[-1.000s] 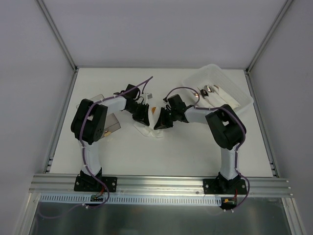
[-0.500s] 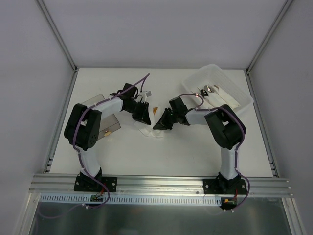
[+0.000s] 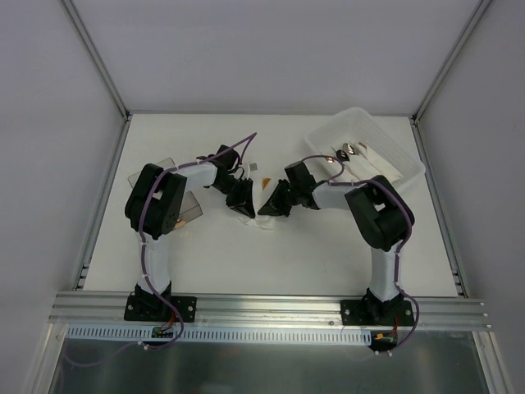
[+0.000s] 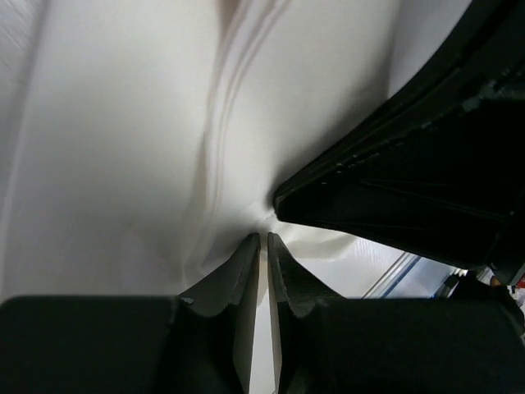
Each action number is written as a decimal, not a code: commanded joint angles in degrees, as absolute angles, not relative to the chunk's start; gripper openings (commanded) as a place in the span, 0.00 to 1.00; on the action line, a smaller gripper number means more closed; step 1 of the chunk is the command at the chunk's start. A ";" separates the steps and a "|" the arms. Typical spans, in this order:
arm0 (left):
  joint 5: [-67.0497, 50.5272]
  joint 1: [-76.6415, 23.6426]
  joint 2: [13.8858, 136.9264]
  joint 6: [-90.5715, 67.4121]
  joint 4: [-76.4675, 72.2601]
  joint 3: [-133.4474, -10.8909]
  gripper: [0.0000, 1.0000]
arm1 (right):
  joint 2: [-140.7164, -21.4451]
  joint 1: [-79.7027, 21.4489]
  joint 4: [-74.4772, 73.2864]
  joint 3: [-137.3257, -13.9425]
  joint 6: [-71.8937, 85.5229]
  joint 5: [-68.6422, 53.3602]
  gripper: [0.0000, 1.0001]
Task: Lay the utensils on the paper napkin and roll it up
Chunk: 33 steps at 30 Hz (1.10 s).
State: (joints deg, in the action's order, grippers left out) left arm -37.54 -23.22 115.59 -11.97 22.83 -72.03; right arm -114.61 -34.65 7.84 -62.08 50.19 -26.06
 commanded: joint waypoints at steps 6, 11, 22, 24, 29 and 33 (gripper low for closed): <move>-28.21 -21.88 120.15 -6.86 29.97 -76.29 0.07 | -111.88 -30.59 -3.07 -73.10 29.20 -29.60 0.11; -27.25 -22.06 120.41 -3.26 32.69 -77.95 0.06 | -114.77 -30.14 -5.96 -81.99 19.00 -33.31 0.14; -26.28 -21.62 120.50 2.28 36.04 -80.07 0.06 | -123.05 -31.99 -5.89 -85.09 16.08 -37.62 0.11; -26.02 -21.36 120.59 3.42 36.21 -80.42 0.06 | -123.22 -32.25 -5.63 -83.16 15.73 -36.57 0.11; -24.44 -20.30 121.29 5.44 36.74 -82.09 0.05 | -123.93 -32.26 -6.06 -79.99 15.82 -33.14 0.09; -22.51 -18.81 121.64 7.99 37.18 -83.67 0.05 | -122.96 -31.73 -5.71 -76.56 17.84 -31.29 0.09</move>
State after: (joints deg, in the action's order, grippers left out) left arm -31.11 -20.99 119.35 2.63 36.51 -82.24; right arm -124.16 -32.32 -3.62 -79.79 18.04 -35.38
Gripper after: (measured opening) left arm 0.047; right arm 0.089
